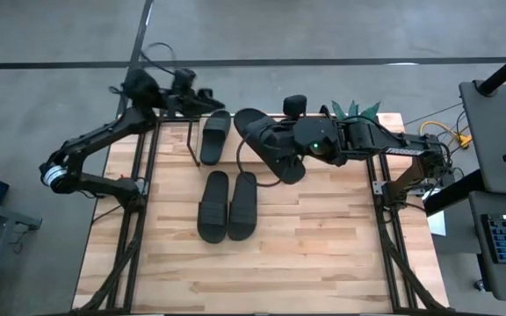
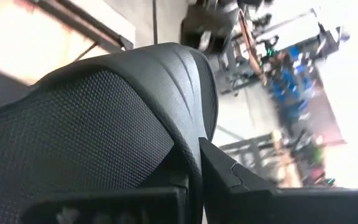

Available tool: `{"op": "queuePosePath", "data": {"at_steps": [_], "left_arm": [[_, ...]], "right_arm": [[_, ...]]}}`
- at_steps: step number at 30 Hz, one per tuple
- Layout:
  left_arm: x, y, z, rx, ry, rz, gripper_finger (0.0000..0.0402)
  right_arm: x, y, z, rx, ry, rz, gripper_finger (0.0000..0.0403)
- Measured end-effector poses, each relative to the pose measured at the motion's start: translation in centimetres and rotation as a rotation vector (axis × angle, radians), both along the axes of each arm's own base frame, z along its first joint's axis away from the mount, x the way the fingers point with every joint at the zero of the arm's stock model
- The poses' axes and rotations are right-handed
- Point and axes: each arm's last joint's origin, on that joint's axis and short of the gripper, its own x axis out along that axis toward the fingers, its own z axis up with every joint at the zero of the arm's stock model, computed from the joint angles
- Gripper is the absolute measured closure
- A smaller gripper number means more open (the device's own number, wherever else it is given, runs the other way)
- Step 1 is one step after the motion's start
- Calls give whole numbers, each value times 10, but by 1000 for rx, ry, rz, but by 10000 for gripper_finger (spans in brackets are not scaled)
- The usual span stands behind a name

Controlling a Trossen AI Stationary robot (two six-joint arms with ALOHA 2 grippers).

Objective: Pick and place slides into the shelf
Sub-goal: Put the right black slide on the shelf

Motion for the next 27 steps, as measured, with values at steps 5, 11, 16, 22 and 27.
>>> {"op": "queuePosePath", "data": {"at_steps": [5, 11, 16, 22, 27], "left_arm": [[-28, -6, 22, 152, -144, 169, 185], [-61, -24, 43, 362, -276, 329, 185], [-78, -40, 54, 413, -330, 368, 185], [-93, -55, 59, 462, -366, 390, 185], [-101, -65, 58, 527, -334, 436, 185]], "right_arm": [[1, 0, 2, 151, -141, -75, 394], [4, 0, 9, 312, -339, -137, 394], [6, -1, 16, 402, -519, -227, 394], [7, -5, 14, 442, -688, -424, 394], [23, -5, -1, 424, -707, -502, 394]]}}
